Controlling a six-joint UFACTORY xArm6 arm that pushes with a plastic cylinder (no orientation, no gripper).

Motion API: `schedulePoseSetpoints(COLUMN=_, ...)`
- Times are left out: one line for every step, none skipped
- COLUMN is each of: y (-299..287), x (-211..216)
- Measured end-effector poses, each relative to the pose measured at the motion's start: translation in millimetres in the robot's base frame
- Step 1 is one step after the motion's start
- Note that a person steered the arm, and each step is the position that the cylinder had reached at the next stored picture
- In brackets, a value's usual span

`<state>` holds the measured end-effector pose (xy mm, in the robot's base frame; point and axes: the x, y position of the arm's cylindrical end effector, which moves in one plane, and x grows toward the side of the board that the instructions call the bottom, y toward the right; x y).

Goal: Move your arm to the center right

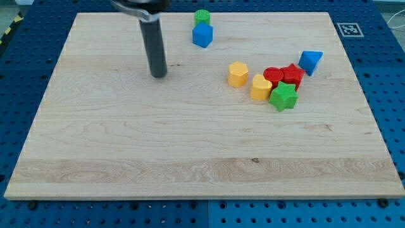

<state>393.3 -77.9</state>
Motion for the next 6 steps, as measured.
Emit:
schedulePoseSetpoints(y=38.2, x=-29.9)
schedulePoseSetpoints(y=88.7, x=-46.5)
schedulePoseSetpoints(y=148.0, x=-60.3)
schedulePoseSetpoints(y=218.1, x=-85.4)
schedulePoseSetpoints(y=288.5, x=-85.2)
schedulePoseSetpoints(y=335.4, x=-45.5)
